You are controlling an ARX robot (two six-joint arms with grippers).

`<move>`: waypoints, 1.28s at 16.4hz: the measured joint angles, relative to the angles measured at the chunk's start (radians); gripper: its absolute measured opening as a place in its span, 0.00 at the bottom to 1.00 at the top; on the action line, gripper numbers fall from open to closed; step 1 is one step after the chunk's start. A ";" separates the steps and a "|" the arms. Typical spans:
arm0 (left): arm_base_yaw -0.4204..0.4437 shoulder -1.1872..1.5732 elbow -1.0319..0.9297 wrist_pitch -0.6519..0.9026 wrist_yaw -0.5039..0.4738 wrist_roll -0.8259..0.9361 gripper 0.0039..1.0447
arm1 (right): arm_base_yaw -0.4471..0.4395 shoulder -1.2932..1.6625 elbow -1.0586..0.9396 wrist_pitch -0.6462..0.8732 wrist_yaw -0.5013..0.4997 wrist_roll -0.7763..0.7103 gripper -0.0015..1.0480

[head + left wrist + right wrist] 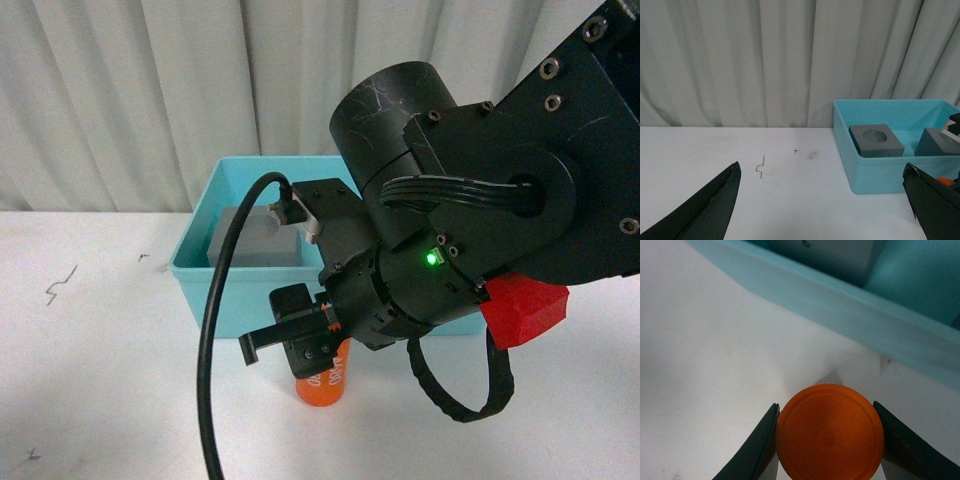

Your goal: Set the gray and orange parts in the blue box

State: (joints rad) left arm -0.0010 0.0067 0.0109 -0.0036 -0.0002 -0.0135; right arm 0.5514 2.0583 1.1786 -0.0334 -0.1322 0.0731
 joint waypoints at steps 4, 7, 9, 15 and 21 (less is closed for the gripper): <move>0.000 0.000 0.000 0.000 0.000 0.000 0.94 | 0.072 -0.154 -0.056 0.005 -0.061 -0.023 0.46; 0.000 0.000 0.000 0.000 0.000 0.000 0.94 | 0.068 -0.249 -0.064 0.001 -0.074 -0.024 0.46; 0.000 0.000 0.000 0.000 0.000 0.000 0.94 | 0.043 -0.311 -0.061 -0.035 -0.104 -0.024 0.46; 0.000 0.000 0.000 0.000 0.000 0.000 0.94 | -0.065 -0.343 0.005 -0.094 -0.083 -0.045 0.45; 0.000 0.000 0.000 0.000 0.000 0.000 0.94 | -0.220 -0.306 0.068 -0.077 -0.074 -0.039 0.45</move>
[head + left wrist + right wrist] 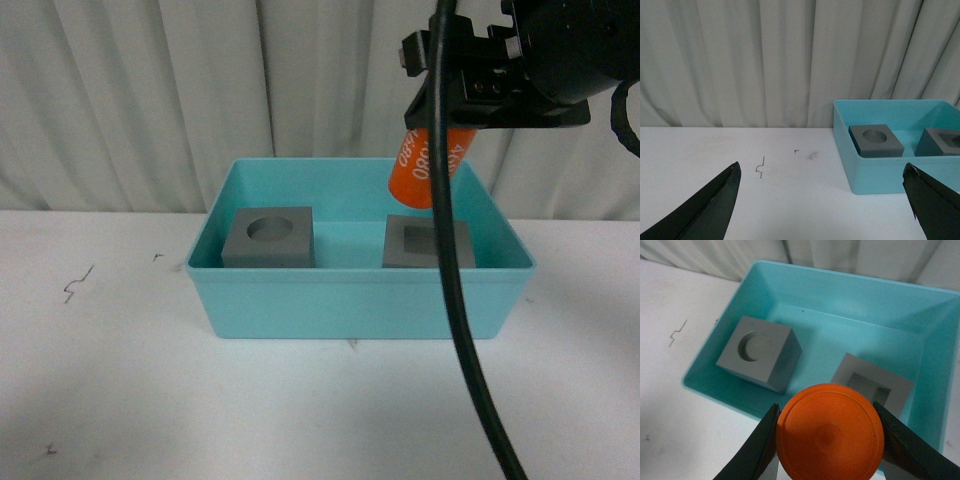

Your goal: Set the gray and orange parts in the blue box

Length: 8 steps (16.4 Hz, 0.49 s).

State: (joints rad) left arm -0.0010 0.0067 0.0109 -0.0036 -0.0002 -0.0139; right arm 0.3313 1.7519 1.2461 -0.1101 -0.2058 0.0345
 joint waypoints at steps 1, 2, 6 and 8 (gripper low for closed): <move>0.000 0.000 0.000 0.000 0.000 0.000 0.94 | -0.016 0.019 0.000 0.006 -0.001 0.003 0.45; 0.000 0.000 0.000 0.000 0.000 0.000 0.94 | -0.026 0.037 0.002 0.007 -0.002 0.008 0.45; 0.000 0.000 0.000 0.000 0.000 0.000 0.94 | -0.037 0.102 0.090 0.025 -0.031 0.026 0.45; 0.000 0.000 0.000 0.000 0.000 0.000 0.94 | -0.037 0.160 0.138 0.026 -0.045 0.033 0.45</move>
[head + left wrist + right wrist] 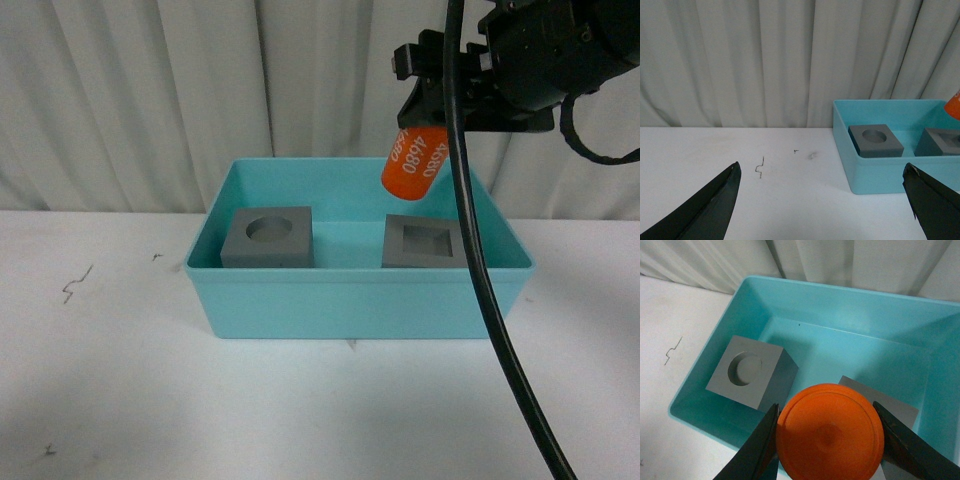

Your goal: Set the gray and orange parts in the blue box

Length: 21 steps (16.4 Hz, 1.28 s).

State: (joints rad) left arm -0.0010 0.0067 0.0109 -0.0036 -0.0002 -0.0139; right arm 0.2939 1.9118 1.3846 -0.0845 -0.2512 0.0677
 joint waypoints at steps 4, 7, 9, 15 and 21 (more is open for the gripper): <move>0.000 0.000 0.000 0.000 0.000 0.000 0.94 | 0.009 0.102 0.076 0.003 -0.023 0.021 0.45; 0.000 0.000 0.000 0.000 0.000 0.000 0.94 | 0.034 0.151 0.114 -0.005 -0.040 0.029 0.45; 0.000 0.000 0.000 0.000 0.000 0.000 0.94 | 0.055 0.183 0.132 -0.014 -0.041 0.029 0.45; 0.000 0.000 0.000 0.000 0.000 0.000 0.94 | 0.072 0.286 0.220 -0.051 -0.033 0.029 0.45; 0.000 0.000 0.000 0.000 0.000 0.000 0.94 | 0.095 0.350 0.298 -0.103 0.001 0.009 0.45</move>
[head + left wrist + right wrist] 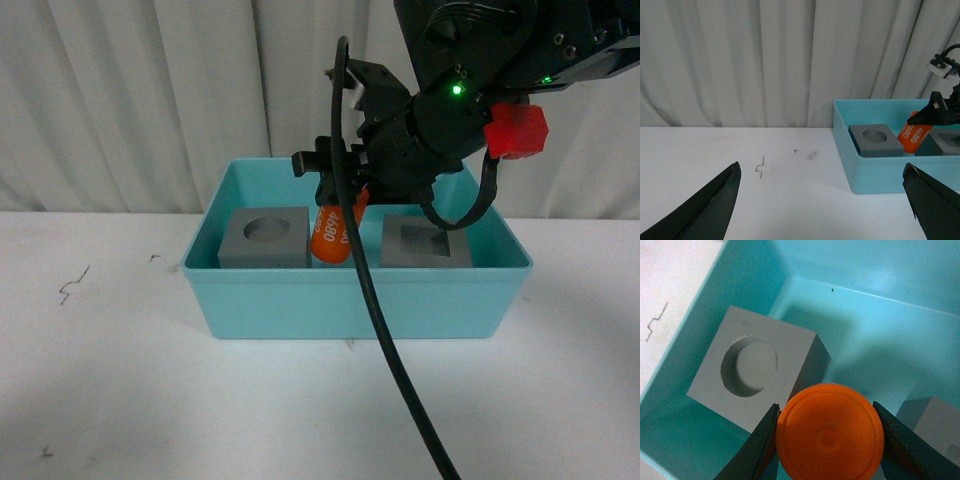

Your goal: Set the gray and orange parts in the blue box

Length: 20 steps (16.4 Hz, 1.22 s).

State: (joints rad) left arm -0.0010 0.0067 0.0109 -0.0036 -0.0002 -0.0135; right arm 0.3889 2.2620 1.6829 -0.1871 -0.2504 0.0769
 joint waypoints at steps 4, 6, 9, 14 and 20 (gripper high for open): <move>0.000 0.000 0.000 0.000 0.000 0.000 0.94 | 0.010 0.035 0.020 -0.025 0.045 -0.039 0.45; 0.000 0.000 0.000 0.000 0.000 0.000 0.94 | 0.010 0.043 0.020 -0.029 0.063 -0.053 0.45; 0.000 0.000 0.000 0.000 0.000 0.000 0.94 | 0.010 0.043 0.020 -0.022 0.074 -0.075 0.65; 0.000 0.000 0.000 0.000 0.000 0.000 0.94 | 0.010 -0.069 -0.090 0.073 0.091 -0.090 0.93; 0.000 0.000 0.000 0.000 0.000 0.000 0.94 | 0.001 -0.439 -0.544 0.499 0.057 -0.063 0.94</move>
State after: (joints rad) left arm -0.0010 0.0067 0.0109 -0.0036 -0.0002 -0.0135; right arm 0.3897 1.8233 1.1385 0.3115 -0.1932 0.0135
